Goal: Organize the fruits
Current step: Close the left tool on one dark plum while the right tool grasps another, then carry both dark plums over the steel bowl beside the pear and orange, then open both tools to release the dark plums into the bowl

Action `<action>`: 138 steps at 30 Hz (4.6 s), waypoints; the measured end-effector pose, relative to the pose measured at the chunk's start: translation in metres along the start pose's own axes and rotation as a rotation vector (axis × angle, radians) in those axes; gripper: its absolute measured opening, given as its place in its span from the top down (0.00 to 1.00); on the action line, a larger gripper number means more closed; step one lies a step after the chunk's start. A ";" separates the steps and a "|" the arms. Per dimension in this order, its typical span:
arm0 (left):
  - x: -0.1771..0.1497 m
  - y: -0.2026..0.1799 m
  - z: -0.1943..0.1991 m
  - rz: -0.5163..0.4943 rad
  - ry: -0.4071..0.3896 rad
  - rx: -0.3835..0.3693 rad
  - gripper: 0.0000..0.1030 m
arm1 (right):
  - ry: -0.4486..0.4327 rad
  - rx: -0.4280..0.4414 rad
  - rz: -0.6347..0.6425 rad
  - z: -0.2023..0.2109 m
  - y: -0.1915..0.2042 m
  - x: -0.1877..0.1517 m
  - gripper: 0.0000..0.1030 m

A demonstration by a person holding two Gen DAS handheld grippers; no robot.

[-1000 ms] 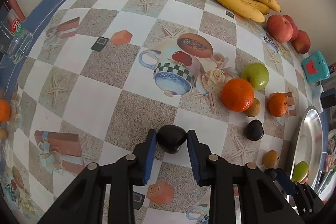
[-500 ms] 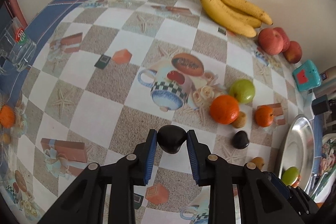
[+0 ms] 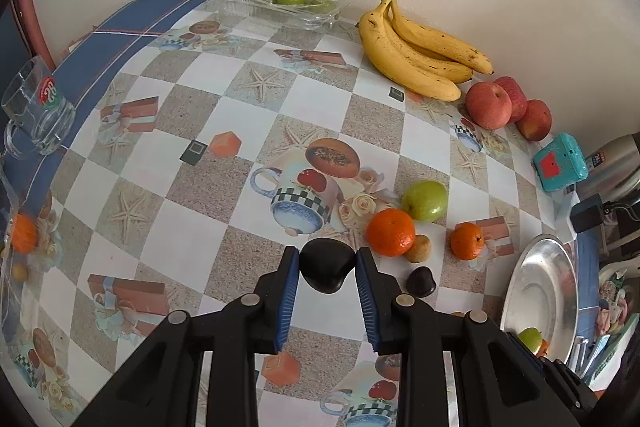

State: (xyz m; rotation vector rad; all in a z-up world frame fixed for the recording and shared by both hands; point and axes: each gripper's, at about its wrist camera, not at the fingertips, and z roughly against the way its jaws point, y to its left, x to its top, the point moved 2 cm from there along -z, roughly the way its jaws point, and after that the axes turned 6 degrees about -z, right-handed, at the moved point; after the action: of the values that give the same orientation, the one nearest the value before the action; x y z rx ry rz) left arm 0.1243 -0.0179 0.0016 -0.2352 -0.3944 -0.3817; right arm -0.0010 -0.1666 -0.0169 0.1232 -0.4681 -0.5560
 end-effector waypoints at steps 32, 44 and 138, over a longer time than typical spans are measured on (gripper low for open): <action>-0.045 -0.175 0.008 -0.380 0.006 -0.134 0.70 | -0.134 -0.222 -0.374 0.062 -0.168 -0.002 0.75; -0.062 -0.203 -0.004 -0.483 -0.001 -0.132 0.70 | -0.135 -0.212 -0.374 0.061 -0.170 -0.003 0.74; -0.045 -0.194 -0.010 -0.391 -0.055 -0.062 0.50 | -0.151 -0.172 -0.339 0.040 -0.165 0.002 0.51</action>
State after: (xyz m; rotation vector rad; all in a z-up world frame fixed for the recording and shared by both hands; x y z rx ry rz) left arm 0.0102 -0.1815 0.0030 -0.2297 -0.4845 -0.7735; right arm -0.0967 -0.3071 -0.0199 -0.0049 -0.5478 -0.9399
